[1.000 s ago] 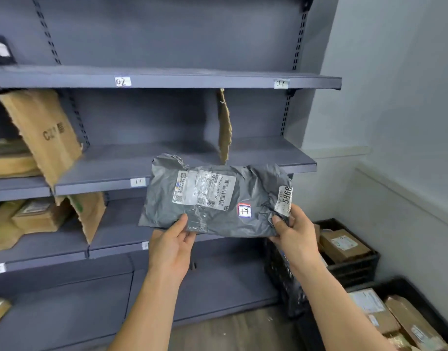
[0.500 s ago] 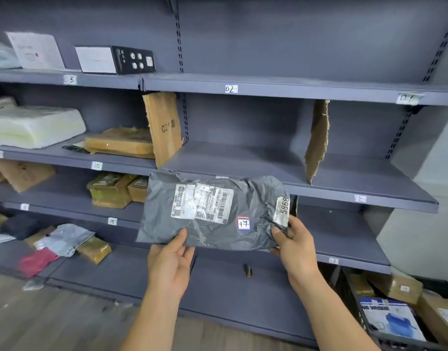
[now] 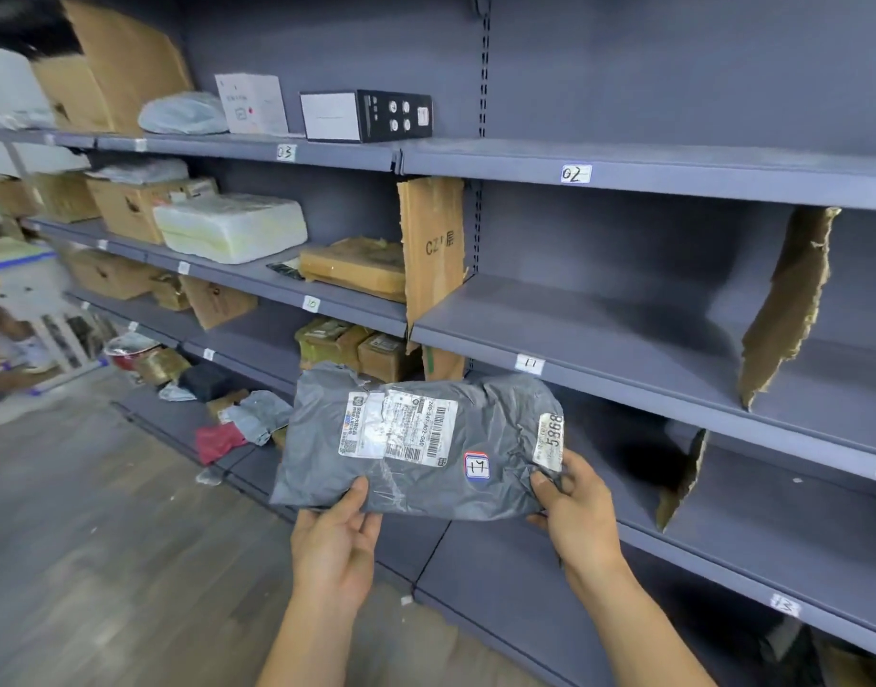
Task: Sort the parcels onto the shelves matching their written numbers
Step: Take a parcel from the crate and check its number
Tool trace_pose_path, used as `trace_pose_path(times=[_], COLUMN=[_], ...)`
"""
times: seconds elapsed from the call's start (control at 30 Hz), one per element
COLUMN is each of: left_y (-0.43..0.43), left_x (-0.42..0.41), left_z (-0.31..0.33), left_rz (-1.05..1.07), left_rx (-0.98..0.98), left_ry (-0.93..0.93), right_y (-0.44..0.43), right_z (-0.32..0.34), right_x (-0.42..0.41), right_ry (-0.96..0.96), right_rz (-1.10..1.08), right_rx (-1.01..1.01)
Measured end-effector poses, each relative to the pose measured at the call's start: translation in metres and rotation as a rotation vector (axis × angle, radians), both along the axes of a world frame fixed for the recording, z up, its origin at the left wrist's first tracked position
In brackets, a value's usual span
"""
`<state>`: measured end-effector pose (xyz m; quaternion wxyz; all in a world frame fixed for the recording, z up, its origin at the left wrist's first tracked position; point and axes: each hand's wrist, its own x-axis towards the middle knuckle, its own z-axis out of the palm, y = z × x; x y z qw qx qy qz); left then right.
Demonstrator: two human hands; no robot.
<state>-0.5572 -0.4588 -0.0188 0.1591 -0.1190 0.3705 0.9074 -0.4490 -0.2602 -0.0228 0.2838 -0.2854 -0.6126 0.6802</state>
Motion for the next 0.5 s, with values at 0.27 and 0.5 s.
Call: trace_pose_path(times=[0.27,0.5], left_y=[-0.052,-0.113], left_x=[-0.065,-0.163], left_z=[-0.006,-0.017], left_rz=[0.118,0.175], left_rx=[0.015,0.04], left_ry=[-0.004,-0.018], right_y=[-0.042,-0.1], right_z=[-0.009,-0.01], right_x=[-0.085,-0.191], right_ry=[-0.019,-0.008], right_rz=[0.112,0.178], right_rx=[0.0,-0.019])
